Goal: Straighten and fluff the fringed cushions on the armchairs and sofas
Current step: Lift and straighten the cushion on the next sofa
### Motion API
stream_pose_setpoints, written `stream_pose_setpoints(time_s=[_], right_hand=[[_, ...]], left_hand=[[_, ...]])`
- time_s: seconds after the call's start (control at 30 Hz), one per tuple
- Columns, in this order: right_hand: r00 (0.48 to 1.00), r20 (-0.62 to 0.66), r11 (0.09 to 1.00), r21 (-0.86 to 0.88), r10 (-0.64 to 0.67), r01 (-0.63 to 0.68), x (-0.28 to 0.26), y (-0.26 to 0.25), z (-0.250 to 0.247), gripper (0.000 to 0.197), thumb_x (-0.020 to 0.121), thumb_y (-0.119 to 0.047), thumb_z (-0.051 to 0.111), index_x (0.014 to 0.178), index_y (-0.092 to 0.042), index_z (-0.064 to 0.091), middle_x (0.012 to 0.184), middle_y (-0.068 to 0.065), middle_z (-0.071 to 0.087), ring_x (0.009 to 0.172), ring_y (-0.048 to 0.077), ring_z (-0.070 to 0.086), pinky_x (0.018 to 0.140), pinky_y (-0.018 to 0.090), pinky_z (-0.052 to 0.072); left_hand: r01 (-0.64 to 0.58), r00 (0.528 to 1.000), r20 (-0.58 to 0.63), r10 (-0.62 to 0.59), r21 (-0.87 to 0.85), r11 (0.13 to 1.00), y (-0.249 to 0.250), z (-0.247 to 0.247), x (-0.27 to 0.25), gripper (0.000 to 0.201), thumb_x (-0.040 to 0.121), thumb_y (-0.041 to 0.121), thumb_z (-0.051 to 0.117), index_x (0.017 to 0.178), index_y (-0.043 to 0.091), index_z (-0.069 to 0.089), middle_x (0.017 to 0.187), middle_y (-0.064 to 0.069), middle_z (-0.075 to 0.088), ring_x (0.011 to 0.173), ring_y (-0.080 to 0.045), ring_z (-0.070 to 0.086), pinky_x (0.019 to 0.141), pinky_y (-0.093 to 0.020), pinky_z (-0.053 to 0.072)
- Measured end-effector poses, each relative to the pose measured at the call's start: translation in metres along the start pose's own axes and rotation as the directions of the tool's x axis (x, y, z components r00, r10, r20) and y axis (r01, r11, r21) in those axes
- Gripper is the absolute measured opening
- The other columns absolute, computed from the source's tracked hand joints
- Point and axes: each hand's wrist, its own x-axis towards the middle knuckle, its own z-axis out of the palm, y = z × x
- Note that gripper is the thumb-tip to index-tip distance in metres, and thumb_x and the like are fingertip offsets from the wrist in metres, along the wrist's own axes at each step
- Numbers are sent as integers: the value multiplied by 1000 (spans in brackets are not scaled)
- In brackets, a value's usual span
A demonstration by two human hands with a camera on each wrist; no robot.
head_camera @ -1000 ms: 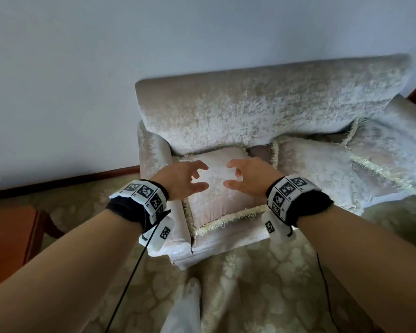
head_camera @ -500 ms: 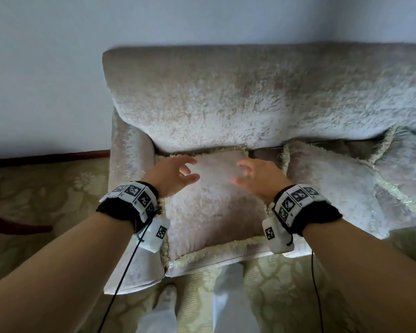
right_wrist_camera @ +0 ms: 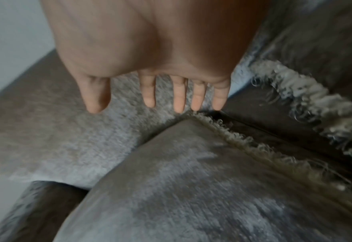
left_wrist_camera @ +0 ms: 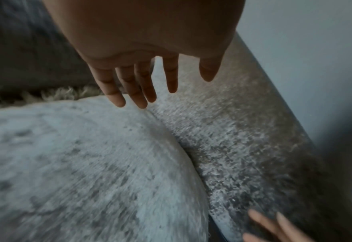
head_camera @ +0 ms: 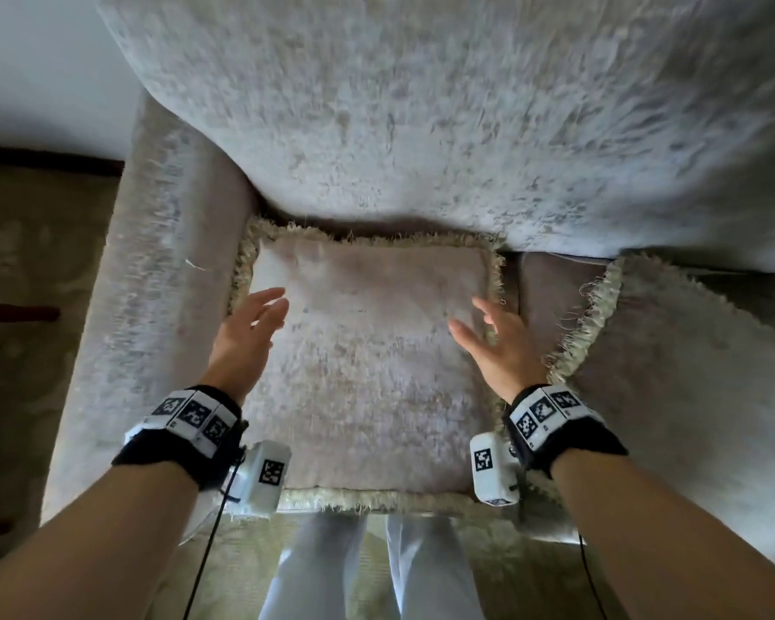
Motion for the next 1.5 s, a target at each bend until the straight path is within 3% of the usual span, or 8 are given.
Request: stream_pose_setpoints(time_s=[0.23,0.67,0.87,1.07,1.17,1.27,1.33,1.5], right_hand=[[991,10,978,164,131,-131,50,38,42,78,84,-72,58,152,-44,32,163,4,21,147,24,31,110,37,28],[964,-104,965,119,245,-233,85,73,96,98,63,-99,39,147,-66,1,167,13,5,148,42,28,108,59,41],[981,-127,964,241,147,-113,85,71,94,85,91,-62,56,160,-38,12,162,3,32,115,-2,46,74,-3,34],[977,-188,956,289,100,-43,63,45,77,90,78,-80,56,154,-51,19,160,-2,37,143,19,38,111,28,36],[959,-276,959,284,67,14,52,23,56,86,84,-67,62,156,-46,21,163,4,30,139,16,37,95,-1,30],[921,-390,961,250,-11,118,47,-2,30,94,76,-75,56,157,-44,20,163,10,27,144,19,33,102,8,26],[881,-464,941,249,-93,231,50,-17,13,99,74,-79,54,158,-41,18,166,9,22,146,13,24,102,-2,20],[718,-633,867,145,-289,477,71,-47,-22,92,88,-53,57,157,-4,21,165,21,18,154,30,17,125,29,20]], left_hand=[[63,989,-129,-78,-118,991,-46,18,53,51,85,60,58,126,33,68,127,6,69,122,-13,63,109,-45,46],[140,981,-158,-113,170,976,-98,21,105,92,58,86,72,135,80,21,157,-5,40,137,-31,48,113,-54,40],[88,987,-147,-64,169,982,-92,32,101,92,71,77,69,146,68,16,163,12,33,146,-21,38,119,-47,31],[15,987,-158,0,98,995,-66,20,82,98,57,81,77,135,81,19,142,10,59,126,-23,60,106,-51,48],[-94,972,-210,108,78,993,-41,14,63,95,70,65,78,144,72,18,107,28,65,88,9,60,94,-27,49],[-272,938,-219,269,17,962,-9,8,48,104,71,67,77,154,57,15,131,-14,67,67,-16,63,72,-34,57],[-408,898,-202,391,-51,911,9,5,47,105,81,49,79,162,34,13,116,6,73,58,-3,56,59,-25,51],[-673,730,-196,654,-46,738,50,8,64,104,91,24,70,157,-8,-4,167,-18,16,154,-18,25,124,-38,25]])
